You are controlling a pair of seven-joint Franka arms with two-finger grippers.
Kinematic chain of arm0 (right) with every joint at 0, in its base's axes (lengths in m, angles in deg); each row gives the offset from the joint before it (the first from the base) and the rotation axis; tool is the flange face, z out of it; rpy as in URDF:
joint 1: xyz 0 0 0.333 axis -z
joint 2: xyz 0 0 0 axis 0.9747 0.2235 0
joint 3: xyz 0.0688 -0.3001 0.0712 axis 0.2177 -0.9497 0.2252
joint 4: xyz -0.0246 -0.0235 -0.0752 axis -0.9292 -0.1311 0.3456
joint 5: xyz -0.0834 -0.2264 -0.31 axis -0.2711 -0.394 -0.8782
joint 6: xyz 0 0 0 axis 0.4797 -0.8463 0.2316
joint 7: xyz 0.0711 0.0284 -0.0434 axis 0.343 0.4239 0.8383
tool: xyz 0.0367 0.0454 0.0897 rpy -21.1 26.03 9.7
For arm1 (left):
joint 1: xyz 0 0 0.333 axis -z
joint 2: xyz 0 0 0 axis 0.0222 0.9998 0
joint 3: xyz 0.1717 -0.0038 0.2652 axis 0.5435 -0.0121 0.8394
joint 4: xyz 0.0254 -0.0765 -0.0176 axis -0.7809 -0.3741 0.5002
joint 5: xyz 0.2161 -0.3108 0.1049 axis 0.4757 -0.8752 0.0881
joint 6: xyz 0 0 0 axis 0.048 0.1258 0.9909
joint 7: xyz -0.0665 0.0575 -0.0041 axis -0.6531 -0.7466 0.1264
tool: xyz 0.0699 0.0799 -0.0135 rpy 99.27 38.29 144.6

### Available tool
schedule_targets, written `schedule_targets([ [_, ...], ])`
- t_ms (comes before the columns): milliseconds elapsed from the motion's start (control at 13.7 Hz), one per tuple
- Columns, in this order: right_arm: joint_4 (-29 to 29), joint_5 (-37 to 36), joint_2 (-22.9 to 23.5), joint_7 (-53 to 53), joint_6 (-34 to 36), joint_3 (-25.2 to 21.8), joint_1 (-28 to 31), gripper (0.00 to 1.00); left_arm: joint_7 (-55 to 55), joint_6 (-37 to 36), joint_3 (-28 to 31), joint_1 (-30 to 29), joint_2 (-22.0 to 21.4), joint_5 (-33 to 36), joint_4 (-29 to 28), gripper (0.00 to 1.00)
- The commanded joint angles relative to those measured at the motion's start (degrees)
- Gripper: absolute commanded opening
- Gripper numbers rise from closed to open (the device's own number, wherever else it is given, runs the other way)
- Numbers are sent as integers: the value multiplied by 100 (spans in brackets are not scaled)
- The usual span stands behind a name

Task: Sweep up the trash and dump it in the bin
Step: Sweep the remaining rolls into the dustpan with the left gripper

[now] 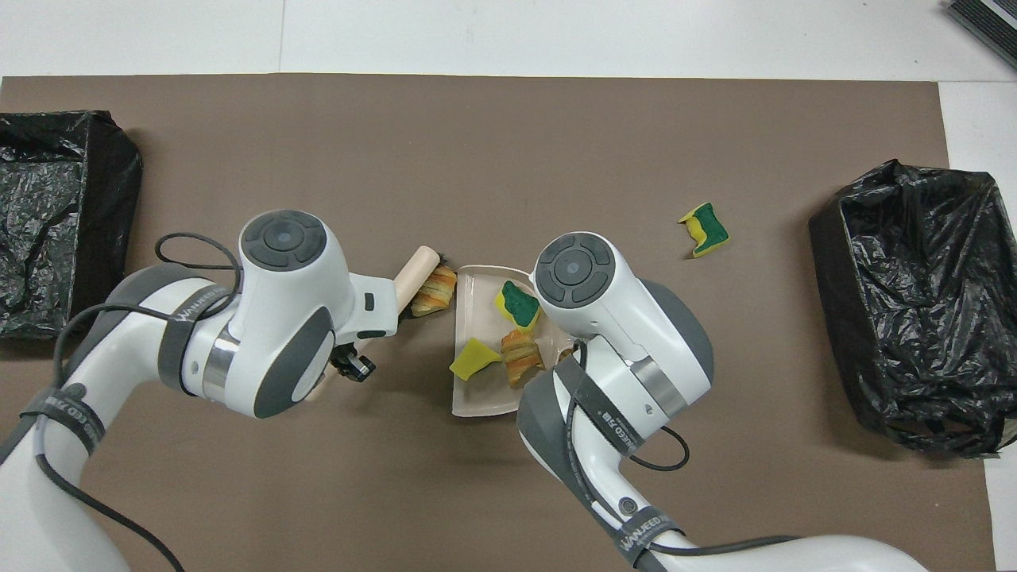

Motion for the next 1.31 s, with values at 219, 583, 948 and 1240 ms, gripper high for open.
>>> schedule_targets([
  [219, -105, 15, -92, 118, 90, 35, 104, 0, 1234, -353, 24, 1201, -455, -410, -288, 0],
  [583, -113, 15, -75, 4, 20, 44, 191, 0, 1648, -660, 103, 1309, -692, -595, -7, 0],
  [948, -227, 77, -75, -259, -271, 53, 280, 0, 3280, -854, 51, 1361, -956, -595, -121, 0],
  [1240, -184, 321, -118, -750, -481, 53, 455, 0, 4048, -907, 33, 1370, -1262, -586, -558, 0],
])
